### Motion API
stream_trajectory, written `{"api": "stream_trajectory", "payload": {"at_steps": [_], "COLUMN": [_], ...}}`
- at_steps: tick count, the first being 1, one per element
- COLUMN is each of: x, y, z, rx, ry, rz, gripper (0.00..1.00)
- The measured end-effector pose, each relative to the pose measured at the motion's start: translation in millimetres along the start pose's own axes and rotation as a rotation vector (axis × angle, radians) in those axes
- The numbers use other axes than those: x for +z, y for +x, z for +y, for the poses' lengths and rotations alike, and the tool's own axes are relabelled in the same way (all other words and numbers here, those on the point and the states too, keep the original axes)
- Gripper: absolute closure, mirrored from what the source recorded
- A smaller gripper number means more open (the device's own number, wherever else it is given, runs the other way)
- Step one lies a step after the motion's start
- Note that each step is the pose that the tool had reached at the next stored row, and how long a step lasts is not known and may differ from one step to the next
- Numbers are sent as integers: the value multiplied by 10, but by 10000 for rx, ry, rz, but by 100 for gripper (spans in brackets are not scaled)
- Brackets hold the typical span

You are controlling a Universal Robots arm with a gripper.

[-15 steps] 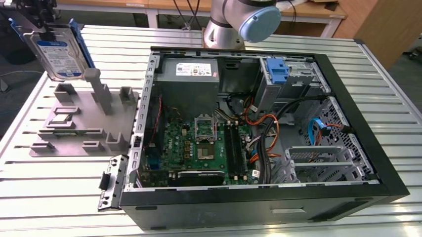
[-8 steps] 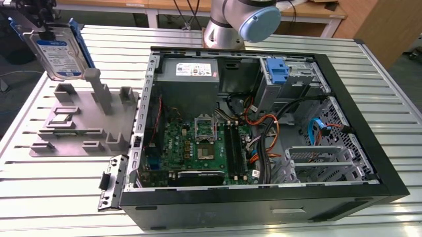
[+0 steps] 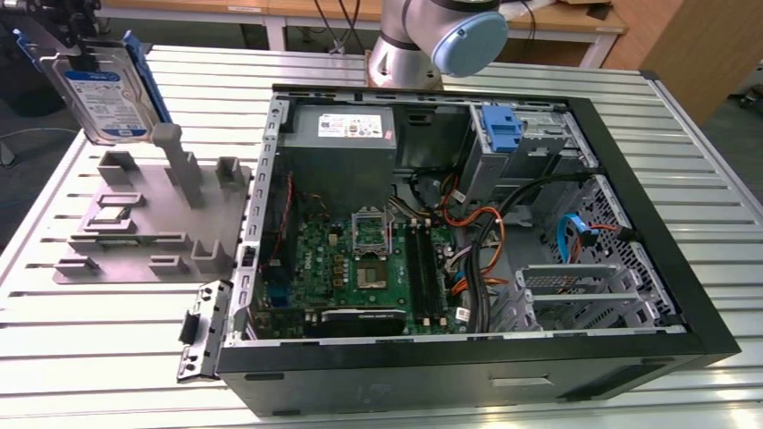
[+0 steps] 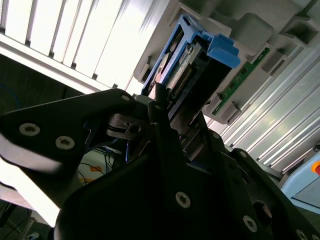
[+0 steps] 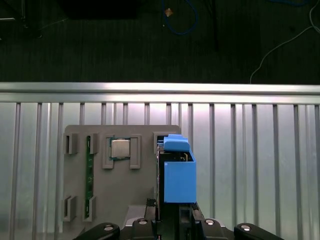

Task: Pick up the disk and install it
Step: 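Pick up the disk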

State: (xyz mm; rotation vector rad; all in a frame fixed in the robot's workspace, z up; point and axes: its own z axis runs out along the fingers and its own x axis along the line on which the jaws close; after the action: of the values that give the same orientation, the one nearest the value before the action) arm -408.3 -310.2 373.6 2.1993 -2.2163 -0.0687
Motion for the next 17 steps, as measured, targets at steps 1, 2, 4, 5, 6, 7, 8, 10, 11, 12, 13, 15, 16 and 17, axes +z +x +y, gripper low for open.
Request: {"api": "stream_trajectory", "payload": {"at_steps": [1,2,4,5,6,7,8,10,11,12,13,15,16,17], "x": [-5,-9,-18,-24,-30,-36,-41,-49,-50,-52,-54,-55,-55,-57], "y": [0,0,0,-1,-1,-1,-1,-1,-1,-1,-1,-1,-1,-1], "z": [0,0,1,1,1,2,2,2,2,2,2,2,2,3], "rx": [0,0,0,0,0,0,0,0,0,0,0,0,0,0], "ry": [0,1,0,0,0,0,1,1,3,2,1,1,1,0], "rz": [0,0,0,0,-1,0,-1,-1,-1,-1,-1,-1,-1,0], "gripper": [65,65,65,65,65,65,65,65,65,65,65,65,65,65]}}
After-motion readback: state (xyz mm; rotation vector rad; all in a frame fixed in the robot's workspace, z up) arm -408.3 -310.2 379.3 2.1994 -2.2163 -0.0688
